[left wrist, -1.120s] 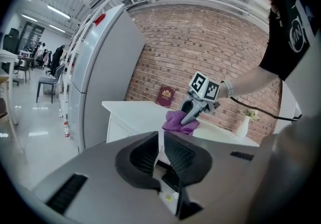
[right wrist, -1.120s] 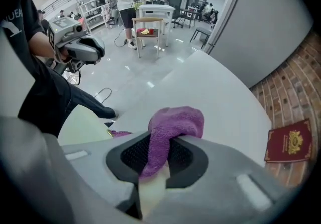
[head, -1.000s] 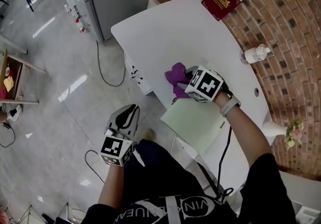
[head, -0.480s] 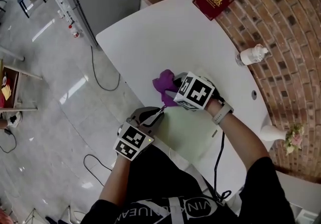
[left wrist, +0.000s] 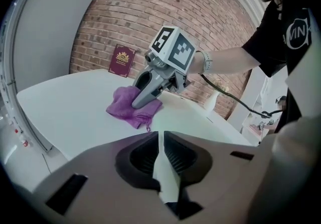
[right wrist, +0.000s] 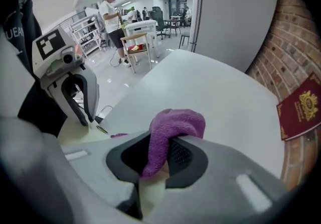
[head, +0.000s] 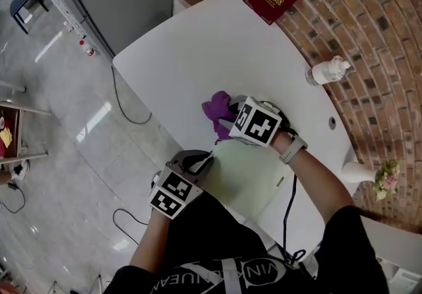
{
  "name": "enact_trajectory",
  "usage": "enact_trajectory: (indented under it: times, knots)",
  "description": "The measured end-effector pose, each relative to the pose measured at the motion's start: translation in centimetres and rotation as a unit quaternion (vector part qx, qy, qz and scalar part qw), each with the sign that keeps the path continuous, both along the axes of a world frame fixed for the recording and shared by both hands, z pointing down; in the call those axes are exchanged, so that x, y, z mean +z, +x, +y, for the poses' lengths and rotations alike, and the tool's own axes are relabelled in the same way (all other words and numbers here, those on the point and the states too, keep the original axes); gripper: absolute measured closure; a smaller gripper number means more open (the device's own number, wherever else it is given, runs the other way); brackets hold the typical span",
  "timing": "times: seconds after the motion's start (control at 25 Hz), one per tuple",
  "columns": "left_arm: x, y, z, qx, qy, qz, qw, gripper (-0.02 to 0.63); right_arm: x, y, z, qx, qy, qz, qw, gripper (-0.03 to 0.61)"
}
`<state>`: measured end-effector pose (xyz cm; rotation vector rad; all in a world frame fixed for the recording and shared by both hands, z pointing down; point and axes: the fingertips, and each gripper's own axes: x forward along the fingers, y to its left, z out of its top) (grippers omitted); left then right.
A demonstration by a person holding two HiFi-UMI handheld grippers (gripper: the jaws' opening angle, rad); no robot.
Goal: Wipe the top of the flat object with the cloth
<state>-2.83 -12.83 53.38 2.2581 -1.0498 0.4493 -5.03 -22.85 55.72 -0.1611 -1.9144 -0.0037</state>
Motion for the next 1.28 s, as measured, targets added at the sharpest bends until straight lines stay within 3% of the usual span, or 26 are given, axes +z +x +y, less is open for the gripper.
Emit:
enact_trajectory:
  times: [0.12, 0.32, 0.48, 0.68, 0.96, 1.12, 1.28]
  knots:
    - [0.0, 0.1, 0.0, 0.002, -0.003, -0.007, 1.0000, 0.580, 0.1, 0.4, -0.3, -0.005, -0.012, 0.012, 1.000, 0.517]
    - [0.1, 0.0, 0.0, 0.000, -0.011, -0.009, 0.9999, 0.580, 0.5, 0.4, -1.7, -0.065, 0.001, 0.028, 0.997, 0.517]
    - [0.3, -0.2, 0.0, -0.004, -0.014, -0.010, 0.9998, 0.580, 0.7, 1.4, -4.4, -0.057, 0.016, 0.054, 0.997, 0.517]
    - [0.2, -0.2, 0.0, 0.001, -0.021, -0.011, 0.9997, 0.580, 0.9, 3.6, -8.6, -0.004, 0.049, 0.078, 0.996, 0.517]
    - [0.1, -0.4, -0.2, 0.011, -0.031, -0.010, 0.9994, 0.580, 0.6, 6.4, -13.2, 0.086, 0.078, 0.074, 0.990, 0.517]
    - [0.2, -0.4, -0.4, 0.019, -0.036, -0.009, 0.9992, 0.580, 0.5, 8.3, -15.1, 0.128, 0.098, 0.073, 0.984, 0.517]
    - [0.3, -0.3, -0.4, 0.029, -0.040, -0.009, 0.9987, 0.580, 0.3, 11.5, -17.3, 0.166, 0.148, 0.091, 0.971, 0.517]
